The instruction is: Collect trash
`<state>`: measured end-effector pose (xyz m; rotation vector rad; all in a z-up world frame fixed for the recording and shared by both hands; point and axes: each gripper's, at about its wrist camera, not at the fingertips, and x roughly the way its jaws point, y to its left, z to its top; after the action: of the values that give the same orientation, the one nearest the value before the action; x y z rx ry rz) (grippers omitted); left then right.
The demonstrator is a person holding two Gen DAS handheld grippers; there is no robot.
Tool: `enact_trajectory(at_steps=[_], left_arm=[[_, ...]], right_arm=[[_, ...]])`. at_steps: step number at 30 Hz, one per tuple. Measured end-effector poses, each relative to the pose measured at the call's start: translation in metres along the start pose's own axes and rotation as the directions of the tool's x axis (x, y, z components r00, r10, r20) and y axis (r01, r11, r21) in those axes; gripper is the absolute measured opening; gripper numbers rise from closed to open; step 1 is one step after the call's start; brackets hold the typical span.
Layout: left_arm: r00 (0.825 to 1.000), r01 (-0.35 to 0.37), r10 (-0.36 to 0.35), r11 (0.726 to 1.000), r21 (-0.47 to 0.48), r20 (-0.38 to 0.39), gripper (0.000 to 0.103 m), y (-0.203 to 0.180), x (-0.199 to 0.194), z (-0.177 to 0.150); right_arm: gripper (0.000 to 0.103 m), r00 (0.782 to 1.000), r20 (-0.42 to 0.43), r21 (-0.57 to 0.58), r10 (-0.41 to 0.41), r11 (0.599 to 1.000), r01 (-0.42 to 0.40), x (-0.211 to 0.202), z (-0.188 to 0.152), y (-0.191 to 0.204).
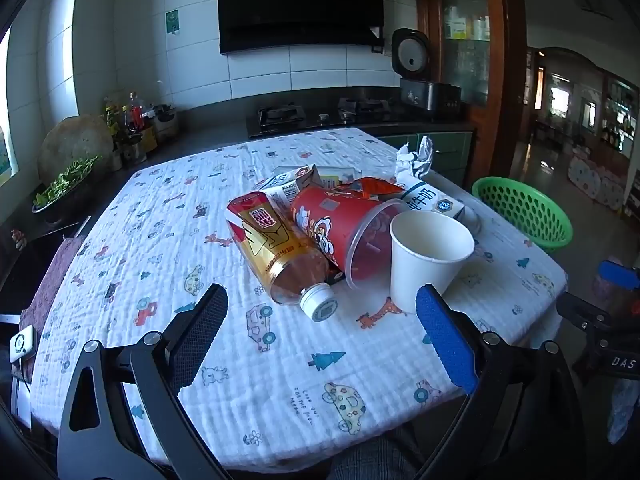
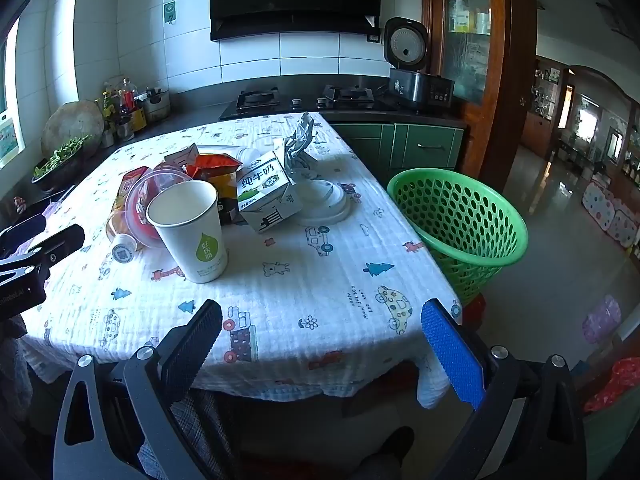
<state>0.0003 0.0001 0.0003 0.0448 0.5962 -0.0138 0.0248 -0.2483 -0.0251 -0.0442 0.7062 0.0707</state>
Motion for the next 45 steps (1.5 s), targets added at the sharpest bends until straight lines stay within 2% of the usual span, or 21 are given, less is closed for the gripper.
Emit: enact_trajectory(at_steps=[27,36,39,40,45], left_arm=[[1.000,0.004,-0.004,1.000,-0.005,0.002,0.094,0.003,-0.001,0.002],[1.000,-0.015,0.015,1.000,-0.014,-0.014,0.094,0.015,0.004,0.003],[0.999,-0.029,0.028,0.999,-0.020,-0.040,0.094,0.020,0.007,0.004],[0.996,-0.047,0.046,0.999,-0.004,-0.070,0.094,0.021,0.008,0.004],[0.996,-0.060,0.058,0.998,-0.032,-0.065,0.094,0.033,0.010,0.005]], right_arm=[[0.097,1.000,0.005,-0.006,0.014,1.000,-0.014,0.001,0.001,0.003],[0.097,0.998,0.006,-0.044,0.066,0.997,-0.065,0.005,0.004,0.016],[0.097,0.996,0.003,-0.056,0.084,0.995,-0.084,0.007,0.005,0.021],[0.097,0.996,0.002,-0.059,0.093,0.994,-0.093,0.008,0.006,0.023],[0.097,0.991,0.002,-0.079,0.130,0.988,-0.130,0.013,0.009,0.031]])
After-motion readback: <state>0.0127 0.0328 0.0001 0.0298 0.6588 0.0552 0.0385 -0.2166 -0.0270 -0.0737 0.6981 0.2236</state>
